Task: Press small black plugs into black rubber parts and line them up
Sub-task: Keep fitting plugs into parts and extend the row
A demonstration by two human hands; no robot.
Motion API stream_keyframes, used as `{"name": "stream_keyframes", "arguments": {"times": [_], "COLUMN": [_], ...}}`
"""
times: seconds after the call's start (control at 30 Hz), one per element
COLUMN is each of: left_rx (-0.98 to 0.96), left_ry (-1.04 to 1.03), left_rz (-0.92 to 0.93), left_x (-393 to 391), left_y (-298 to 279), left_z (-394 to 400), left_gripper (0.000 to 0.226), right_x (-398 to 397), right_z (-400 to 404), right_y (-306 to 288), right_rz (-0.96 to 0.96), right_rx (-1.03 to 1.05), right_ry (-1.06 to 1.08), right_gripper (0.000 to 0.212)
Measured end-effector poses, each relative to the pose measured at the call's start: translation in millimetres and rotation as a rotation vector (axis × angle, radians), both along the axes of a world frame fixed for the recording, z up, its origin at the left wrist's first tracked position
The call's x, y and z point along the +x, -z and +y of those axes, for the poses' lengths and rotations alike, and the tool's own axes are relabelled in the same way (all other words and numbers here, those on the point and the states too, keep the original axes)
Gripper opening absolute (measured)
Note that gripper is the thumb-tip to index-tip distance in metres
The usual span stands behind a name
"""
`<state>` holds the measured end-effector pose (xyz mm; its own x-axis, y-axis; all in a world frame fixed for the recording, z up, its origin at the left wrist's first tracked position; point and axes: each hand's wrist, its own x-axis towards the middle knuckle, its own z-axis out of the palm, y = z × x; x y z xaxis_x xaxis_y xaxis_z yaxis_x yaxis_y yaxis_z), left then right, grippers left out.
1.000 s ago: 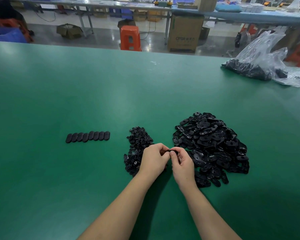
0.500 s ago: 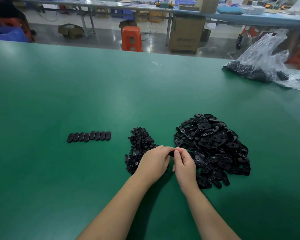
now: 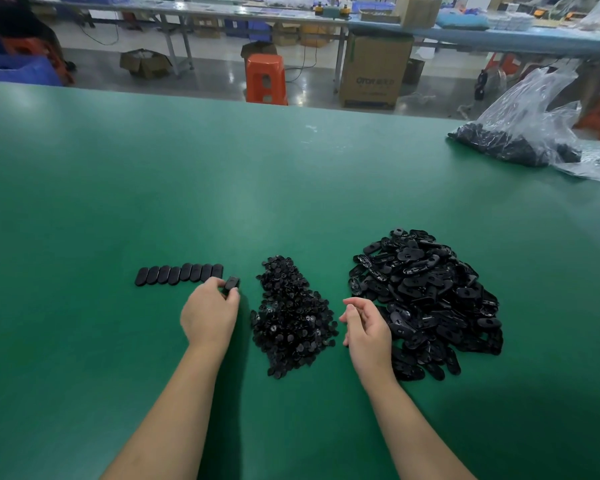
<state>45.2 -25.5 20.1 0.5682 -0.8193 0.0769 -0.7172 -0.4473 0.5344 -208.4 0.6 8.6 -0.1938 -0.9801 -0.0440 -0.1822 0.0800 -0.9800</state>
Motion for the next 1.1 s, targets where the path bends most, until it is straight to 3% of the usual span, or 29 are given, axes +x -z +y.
{"name": "stream_keyframes", "arguments": {"times": [0.3,0.5,0.7,0.9,1.1], "left_rx": [-0.052,0.069,0.129,0.087,-0.06], "left_ry": [0.115,0.123,0.128,0.113,0.288], "left_rz": [-0.119,-0.154,-0.15,-0.099,-0.017], "left_x": [-0.1,-0.7,5.3,5.8,-4.9], "left_y": [14.5,10.3,7.4,2.2,8.2], "left_z": [4.4,-4.7,-12.2,-7.5,5.1], "left_gripper": [0.023,0.042,0.047,0.044,0.026], "right_x": [-0.5,-0.1,0.0,0.4,0.9], "right_z": [1.0,1.1,1.2,0.9,0.7], "right_y": [-0.5,-1.0,-0.7,-1.5,-1.6], "right_rz": [0.052,0.056,0.067,0.08,0.114], "right_rx": [0.003,0.011,0.013,0.011,0.006], "right_ry": [-0.003,-0.008,-0.013,-0.015,-0.018], "right_gripper": [0.016,0.016,0.016,0.017,0.017]}}
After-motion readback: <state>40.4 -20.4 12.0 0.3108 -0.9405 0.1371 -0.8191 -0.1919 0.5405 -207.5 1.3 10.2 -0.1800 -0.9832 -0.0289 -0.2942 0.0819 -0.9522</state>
